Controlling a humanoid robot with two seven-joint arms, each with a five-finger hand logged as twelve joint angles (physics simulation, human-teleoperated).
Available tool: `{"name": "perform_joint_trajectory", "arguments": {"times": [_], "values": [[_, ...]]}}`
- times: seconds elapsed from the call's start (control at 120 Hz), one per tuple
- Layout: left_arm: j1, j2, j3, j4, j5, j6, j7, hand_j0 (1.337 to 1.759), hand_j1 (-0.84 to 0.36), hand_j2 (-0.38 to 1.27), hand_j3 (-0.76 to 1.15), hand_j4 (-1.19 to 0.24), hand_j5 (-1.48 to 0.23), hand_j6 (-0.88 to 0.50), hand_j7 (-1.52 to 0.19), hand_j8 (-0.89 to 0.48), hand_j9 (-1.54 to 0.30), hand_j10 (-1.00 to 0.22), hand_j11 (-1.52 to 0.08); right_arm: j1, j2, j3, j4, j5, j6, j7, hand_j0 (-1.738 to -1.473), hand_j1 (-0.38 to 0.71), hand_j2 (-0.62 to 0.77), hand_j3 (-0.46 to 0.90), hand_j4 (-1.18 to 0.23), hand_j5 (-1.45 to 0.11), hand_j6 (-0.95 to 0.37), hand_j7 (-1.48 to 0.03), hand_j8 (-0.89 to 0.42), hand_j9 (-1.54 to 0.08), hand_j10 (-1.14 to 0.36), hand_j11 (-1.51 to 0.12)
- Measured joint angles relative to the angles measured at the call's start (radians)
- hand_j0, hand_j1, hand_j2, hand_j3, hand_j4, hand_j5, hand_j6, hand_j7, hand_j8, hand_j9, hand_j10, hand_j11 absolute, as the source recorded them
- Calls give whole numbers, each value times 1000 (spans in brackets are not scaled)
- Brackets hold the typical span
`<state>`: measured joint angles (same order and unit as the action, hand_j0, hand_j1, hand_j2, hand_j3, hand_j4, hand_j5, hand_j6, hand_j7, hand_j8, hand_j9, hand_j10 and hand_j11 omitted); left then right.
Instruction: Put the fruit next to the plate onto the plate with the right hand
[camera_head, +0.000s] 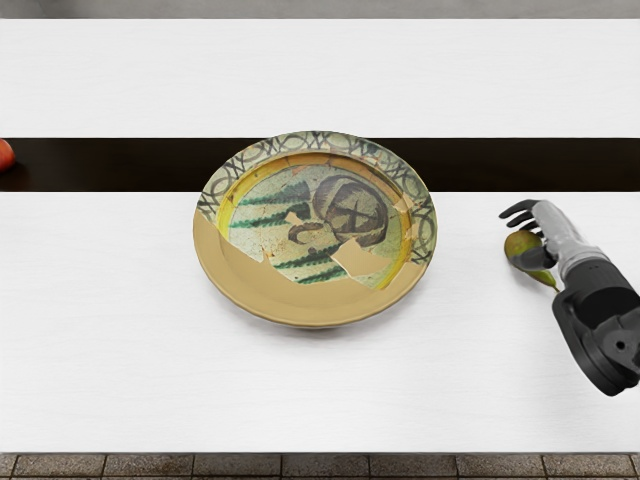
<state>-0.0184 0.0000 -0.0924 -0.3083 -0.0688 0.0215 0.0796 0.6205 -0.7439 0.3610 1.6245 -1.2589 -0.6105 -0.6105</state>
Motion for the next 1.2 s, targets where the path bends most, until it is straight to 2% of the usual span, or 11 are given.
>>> {"name": "perform_joint_trajectory", "arguments": {"times": [0.425,0.558,0.65,0.792,1.2], "values": [[0,0,0,0,0,0,0,1658,346,0,0,-2,-3,-2,-3,-2,-3,-2,-3,-3,11,-7,-9,-9,-1,-1,-1657,314,-106,0,-510,-557,-485,-604,-352,-592,-332,-622],[0,0,0,0,0,0,0,1658,346,0,0,-2,-3,-2,-3,-2,-3,-2,-3,-2,17,-7,-13,-10,-2,-2,-1657,330,-17,0,-528,-551,-494,-611,-360,-579,-363,-626],[0,0,0,0,0,0,0,1658,346,0,0,-2,-3,-2,-3,-2,-3,-2,-3,0,22,-7,-15,-6,-1,-3,-1656,334,25,0,-553,-599,-523,-652,-363,-619,-316,-661],[0,0,0,0,0,0,0,1658,346,0,0,-2,-3,-2,-3,-2,-3,-2,-3,3,27,-2,-14,1,0,-2,-1656,313,81,0,-589,-690,-571,-724,-384,-700,-328,-731],[0,0,0,0,0,0,0,1658,346,0,0,-2,-3,-2,-3,-2,-3,-2,-3,30,24,6,1,13,0,-1,-1656,248,257,0,-624,-825,-630,-816,-488,-817,-442,-823]]}}
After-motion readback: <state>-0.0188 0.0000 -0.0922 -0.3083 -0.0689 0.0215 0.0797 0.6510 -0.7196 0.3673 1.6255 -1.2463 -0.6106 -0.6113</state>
